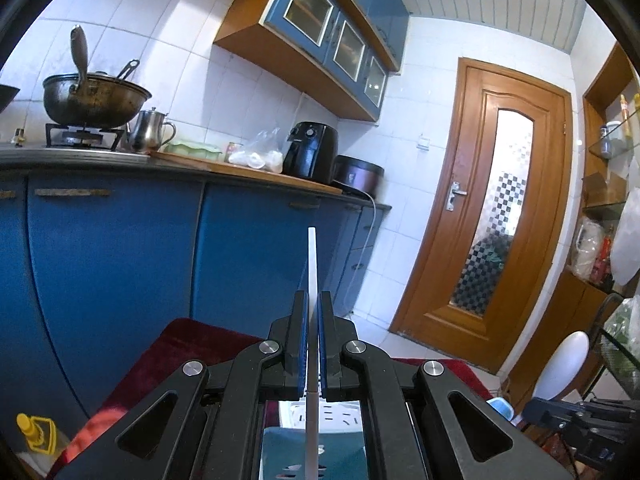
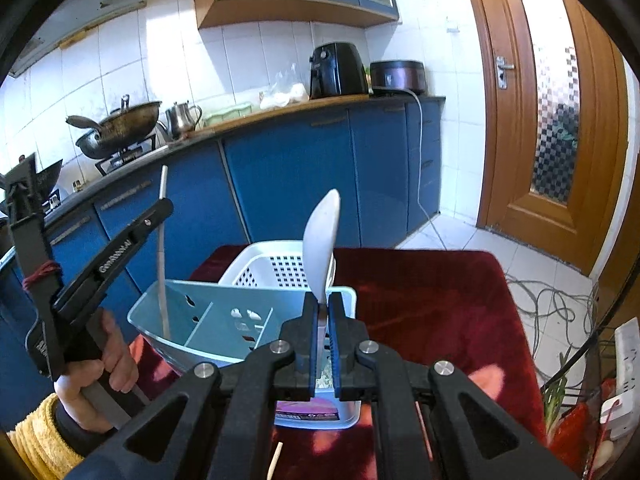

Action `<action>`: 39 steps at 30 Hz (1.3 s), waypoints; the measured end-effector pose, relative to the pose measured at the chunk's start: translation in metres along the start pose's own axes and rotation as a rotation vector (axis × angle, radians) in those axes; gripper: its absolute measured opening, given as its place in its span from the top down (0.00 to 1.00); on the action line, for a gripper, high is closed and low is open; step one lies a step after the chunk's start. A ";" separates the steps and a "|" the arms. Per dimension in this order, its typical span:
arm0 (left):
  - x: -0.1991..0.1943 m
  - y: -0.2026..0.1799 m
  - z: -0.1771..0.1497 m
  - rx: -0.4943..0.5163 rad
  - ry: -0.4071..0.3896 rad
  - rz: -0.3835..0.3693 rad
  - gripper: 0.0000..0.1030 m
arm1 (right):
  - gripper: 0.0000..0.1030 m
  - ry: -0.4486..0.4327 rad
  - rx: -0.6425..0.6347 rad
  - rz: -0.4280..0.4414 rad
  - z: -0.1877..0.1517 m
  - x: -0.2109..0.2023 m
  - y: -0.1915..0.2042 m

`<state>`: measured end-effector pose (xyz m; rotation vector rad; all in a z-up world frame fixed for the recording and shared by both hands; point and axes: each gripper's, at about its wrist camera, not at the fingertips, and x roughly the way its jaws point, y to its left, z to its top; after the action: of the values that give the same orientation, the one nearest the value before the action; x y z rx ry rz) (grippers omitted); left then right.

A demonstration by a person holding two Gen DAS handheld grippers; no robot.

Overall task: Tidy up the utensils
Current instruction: 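Lower the spoon into the blue holder with the right tool while the left tool drops the chopstick in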

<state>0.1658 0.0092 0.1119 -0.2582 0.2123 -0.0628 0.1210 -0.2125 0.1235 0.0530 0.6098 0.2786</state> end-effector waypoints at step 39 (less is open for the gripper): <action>-0.034 0.001 -0.005 0.047 0.163 -0.053 0.91 | 0.75 0.016 0.038 0.068 -0.005 -0.012 0.015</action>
<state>0.1320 0.0123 0.1137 -0.2114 0.3661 -0.1411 0.1050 -0.2015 0.1280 0.1085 0.6300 0.3338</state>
